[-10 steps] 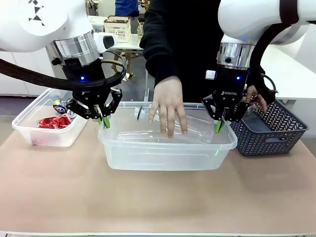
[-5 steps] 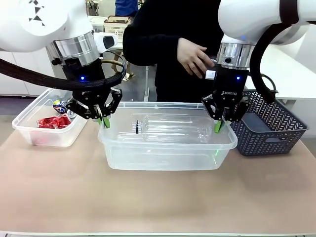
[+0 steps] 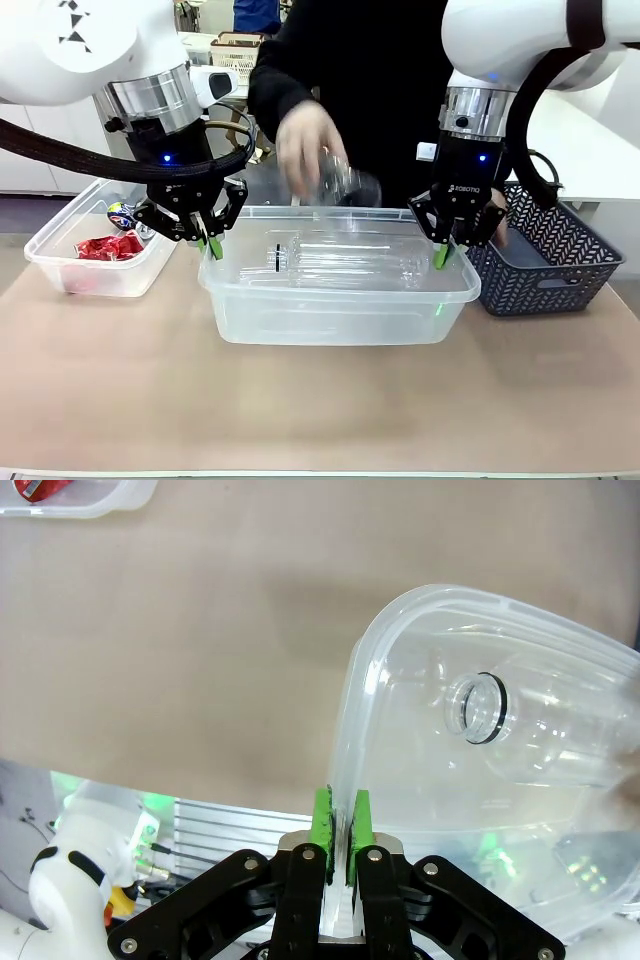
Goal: Sort the waste into each basket.
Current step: Offer the picked Organizing box to the human.
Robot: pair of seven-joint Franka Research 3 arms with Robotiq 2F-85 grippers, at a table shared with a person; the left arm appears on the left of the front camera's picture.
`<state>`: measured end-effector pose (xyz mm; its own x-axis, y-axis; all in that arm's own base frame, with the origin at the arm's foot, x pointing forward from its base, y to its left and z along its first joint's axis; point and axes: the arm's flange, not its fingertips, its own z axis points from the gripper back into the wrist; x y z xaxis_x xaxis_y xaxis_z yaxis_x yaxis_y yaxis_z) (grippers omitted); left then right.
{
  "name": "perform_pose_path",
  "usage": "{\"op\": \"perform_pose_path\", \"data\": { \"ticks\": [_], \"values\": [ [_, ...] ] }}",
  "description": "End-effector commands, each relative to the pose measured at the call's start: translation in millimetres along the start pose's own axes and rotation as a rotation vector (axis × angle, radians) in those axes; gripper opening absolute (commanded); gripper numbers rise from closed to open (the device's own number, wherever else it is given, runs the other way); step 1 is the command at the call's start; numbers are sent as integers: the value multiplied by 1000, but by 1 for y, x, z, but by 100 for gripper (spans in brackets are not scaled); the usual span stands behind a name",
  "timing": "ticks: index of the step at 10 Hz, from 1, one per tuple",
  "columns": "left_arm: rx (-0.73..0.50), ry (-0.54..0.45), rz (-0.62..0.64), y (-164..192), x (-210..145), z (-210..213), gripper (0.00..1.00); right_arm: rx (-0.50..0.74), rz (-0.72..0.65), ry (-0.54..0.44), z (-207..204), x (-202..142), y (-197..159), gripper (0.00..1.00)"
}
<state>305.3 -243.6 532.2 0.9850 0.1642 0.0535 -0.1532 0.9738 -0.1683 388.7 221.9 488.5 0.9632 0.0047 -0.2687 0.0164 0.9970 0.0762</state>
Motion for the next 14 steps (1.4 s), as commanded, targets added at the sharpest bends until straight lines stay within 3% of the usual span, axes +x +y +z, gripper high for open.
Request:
{"op": "perform_pose_path", "data": {
  "ticks": [1,14],
  "values": [
    [-9,-7,26,2,0,4,0,-11,1,5,4,-3,1,0],
    [-9,-7,26,2,0,4,0,-11,1,5,4,-3,1,0]
  ]
}}
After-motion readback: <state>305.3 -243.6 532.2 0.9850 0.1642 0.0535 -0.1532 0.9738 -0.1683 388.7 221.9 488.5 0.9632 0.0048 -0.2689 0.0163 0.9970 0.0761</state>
